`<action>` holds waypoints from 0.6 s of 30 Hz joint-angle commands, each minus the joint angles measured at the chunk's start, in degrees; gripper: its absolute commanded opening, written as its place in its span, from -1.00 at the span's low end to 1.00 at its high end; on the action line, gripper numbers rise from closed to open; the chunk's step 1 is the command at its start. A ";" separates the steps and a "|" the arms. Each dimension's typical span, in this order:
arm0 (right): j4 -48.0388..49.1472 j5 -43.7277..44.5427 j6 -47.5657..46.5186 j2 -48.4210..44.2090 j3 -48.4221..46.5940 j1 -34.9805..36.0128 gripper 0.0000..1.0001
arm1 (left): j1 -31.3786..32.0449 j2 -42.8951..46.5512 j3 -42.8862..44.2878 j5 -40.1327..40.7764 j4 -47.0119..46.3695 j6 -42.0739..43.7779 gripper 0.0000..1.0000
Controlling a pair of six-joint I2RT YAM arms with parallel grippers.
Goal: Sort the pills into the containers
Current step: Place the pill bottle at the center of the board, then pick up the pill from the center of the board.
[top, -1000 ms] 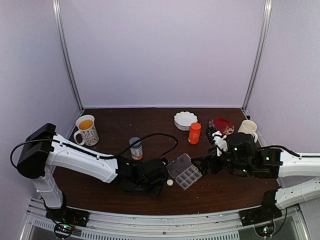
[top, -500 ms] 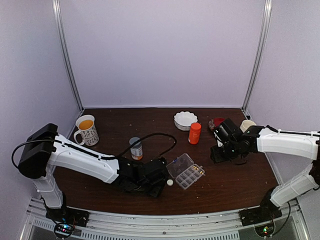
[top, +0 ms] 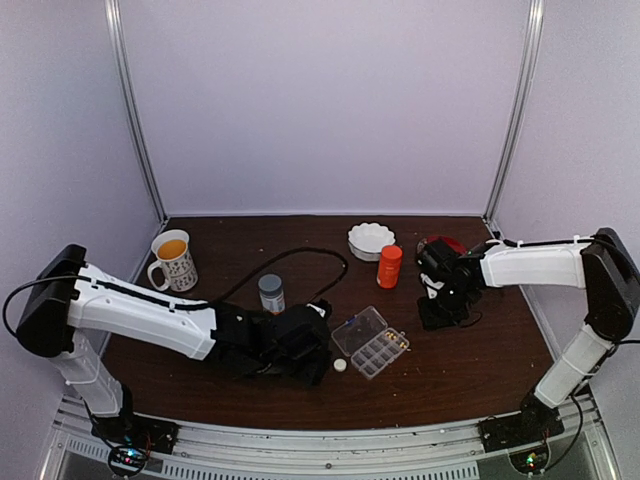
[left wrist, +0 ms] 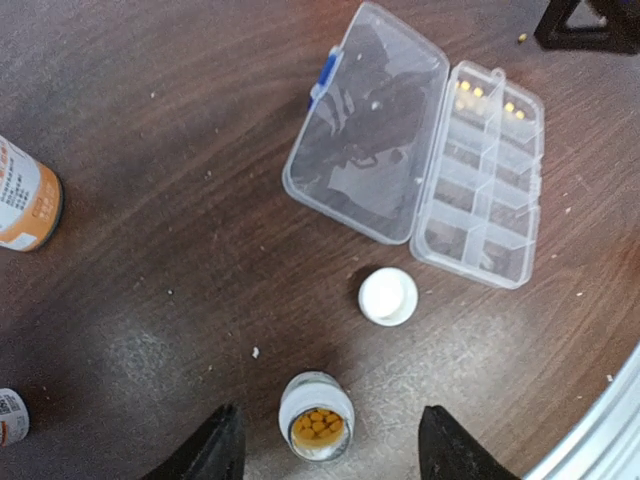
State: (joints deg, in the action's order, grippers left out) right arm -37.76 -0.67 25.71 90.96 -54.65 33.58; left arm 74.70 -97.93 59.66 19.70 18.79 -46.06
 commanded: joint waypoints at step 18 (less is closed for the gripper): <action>-5.42 -1.51 -3.68 8.50 -8.01 -4.05 -0.43 | 0.27 9.93 -2.02 4.79 1.31 2.39 0.25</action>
State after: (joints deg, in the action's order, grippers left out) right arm -41.60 -1.85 23.09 98.74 -60.53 30.48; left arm 74.74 -88.66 58.76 23.14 20.34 -43.90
